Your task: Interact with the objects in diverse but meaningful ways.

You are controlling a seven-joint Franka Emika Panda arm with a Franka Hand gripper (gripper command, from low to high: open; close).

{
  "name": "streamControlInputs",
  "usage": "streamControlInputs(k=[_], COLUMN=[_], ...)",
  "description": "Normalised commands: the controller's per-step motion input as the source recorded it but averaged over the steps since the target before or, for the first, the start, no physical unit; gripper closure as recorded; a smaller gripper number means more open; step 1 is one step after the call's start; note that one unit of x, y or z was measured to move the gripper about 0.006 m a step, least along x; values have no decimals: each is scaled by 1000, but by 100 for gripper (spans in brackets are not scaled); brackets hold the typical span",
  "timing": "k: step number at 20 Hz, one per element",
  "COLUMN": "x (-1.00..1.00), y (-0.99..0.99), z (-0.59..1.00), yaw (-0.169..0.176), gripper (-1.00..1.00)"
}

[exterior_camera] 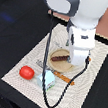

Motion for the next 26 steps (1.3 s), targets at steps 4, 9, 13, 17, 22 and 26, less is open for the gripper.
streamControlInputs(k=[4, 9, 13, 17, 22, 26], x=[-25, -42, -76, -171, -173, -114], y=[-169, -121, -138, -179, -191, -185], z=[-225, -246, -279, -287, -286, -302], yaw=[35, 38, 40, 33, 30, 29], gripper=[-100, -100, 100, 100, 100, 100])
